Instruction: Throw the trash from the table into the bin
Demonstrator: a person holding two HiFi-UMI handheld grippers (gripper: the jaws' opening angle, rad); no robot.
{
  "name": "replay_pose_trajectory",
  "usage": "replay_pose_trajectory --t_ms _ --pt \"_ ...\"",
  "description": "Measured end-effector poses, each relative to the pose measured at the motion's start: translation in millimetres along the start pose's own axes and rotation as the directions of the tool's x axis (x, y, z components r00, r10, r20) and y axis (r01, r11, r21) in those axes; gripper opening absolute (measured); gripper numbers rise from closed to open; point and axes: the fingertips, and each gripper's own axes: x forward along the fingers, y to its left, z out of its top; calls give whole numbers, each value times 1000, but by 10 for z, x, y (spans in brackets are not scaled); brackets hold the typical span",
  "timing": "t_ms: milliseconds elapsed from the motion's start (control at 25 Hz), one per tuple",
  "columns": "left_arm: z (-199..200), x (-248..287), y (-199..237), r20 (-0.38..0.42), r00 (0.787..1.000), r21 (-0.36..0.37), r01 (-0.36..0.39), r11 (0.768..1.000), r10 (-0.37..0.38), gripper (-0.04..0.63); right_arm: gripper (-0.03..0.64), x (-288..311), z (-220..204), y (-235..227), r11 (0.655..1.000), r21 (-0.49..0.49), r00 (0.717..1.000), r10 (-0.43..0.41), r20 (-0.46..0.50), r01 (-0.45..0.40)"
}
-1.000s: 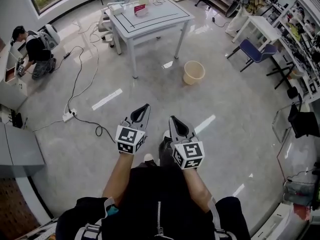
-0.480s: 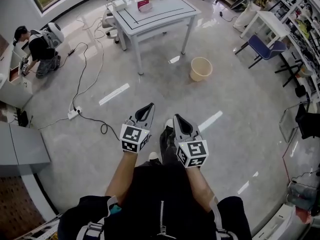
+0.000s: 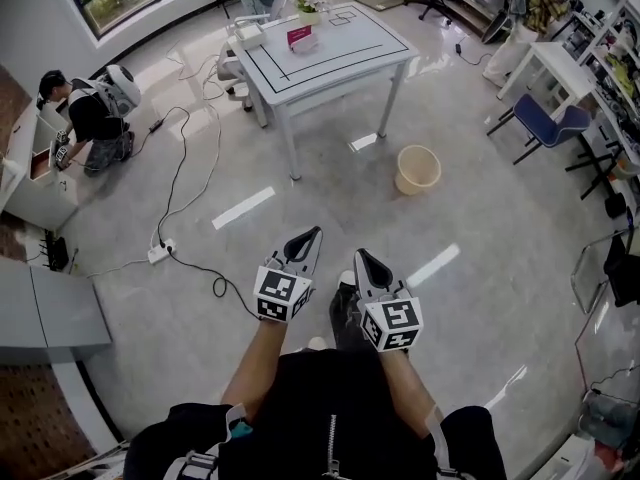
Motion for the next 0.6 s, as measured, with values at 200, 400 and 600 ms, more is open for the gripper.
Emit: replay_pose_trajectory --t_ms 200,400,600 --pt "217 507 323 2 1000 -8 -29 1000 29 6 9 487 235 -312 999 -16 999 36 -19 -36" --pt "462 1036 597 4 998 -13 -57 998 57 6 9 962 541 -690 997 -36 997 69 -27 -70" --pt "632 1552 855 10 996 -12 -91 996 91 6 9 1405 756 -1057 993 -47 994 108 -32 -109"
